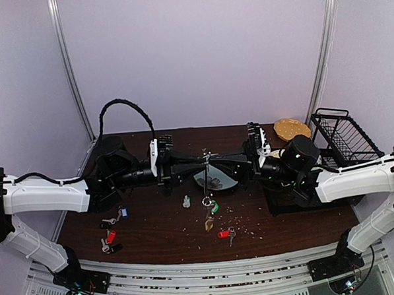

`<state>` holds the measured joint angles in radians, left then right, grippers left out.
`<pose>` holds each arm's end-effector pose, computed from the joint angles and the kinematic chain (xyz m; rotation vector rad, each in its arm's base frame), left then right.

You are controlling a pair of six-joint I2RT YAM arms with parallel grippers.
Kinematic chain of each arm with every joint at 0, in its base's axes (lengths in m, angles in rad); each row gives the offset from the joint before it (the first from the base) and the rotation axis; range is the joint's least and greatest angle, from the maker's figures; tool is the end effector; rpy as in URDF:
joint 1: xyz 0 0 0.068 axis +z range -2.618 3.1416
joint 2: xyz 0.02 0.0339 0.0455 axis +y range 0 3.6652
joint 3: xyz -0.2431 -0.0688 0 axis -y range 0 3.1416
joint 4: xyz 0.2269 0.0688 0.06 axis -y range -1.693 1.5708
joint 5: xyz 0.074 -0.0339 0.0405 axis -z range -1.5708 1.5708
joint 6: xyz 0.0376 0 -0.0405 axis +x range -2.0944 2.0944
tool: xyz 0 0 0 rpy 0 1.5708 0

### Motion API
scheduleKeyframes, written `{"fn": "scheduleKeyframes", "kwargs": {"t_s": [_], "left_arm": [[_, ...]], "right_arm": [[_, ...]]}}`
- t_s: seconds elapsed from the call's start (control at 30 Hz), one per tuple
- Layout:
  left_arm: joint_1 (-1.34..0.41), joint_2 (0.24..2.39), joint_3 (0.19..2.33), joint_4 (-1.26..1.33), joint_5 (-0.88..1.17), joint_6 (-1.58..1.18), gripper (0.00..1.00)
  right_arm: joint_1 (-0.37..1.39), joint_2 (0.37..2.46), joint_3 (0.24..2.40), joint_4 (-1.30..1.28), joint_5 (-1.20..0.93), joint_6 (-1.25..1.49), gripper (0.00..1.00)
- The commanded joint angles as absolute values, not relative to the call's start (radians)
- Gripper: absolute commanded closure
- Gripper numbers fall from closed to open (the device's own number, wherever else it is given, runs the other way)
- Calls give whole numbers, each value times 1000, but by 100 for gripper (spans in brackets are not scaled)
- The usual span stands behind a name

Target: Put the keys on the keyring

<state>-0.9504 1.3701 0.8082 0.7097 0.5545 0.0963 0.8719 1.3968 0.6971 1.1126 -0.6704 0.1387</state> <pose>0.1585 -0.2559 0.2972 1.1491 1.0255 -1.0815 0.1654 0.2331 0.2942 -1.0234 0.8878 1.2498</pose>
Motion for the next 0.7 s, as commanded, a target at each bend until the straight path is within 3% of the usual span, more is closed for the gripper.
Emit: {"fn": "scheduleKeyframes", "kwargs": {"t_s": [0.0, 0.1, 0.3, 0.33, 0.4, 0.47, 0.67], "left_arm": [[-961, 1390, 838, 786, 554, 82, 89], [-963, 1394, 843, 771, 555, 86, 100], [-963, 1372, 858, 678, 506, 116, 100], [-963, 1366, 874, 618, 473, 132, 100], [-963, 1351, 929, 453, 394, 205, 100], [-963, 1336, 973, 282, 331, 277, 100], [-964, 1359, 1142, -169, 251, 406, 100]], "right_arm": [[869, 1398, 707, 1161, -675, 142, 100], [869, 1398, 708, 1160, -674, 143, 100], [868, 1383, 709, 1105, -678, 105, 100], [864, 1373, 708, 1075, -680, 83, 97], [850, 1345, 714, 961, -678, 14, 77], [839, 1307, 735, 766, -655, -83, 67], [826, 1254, 811, 424, -584, -311, 62]]}}
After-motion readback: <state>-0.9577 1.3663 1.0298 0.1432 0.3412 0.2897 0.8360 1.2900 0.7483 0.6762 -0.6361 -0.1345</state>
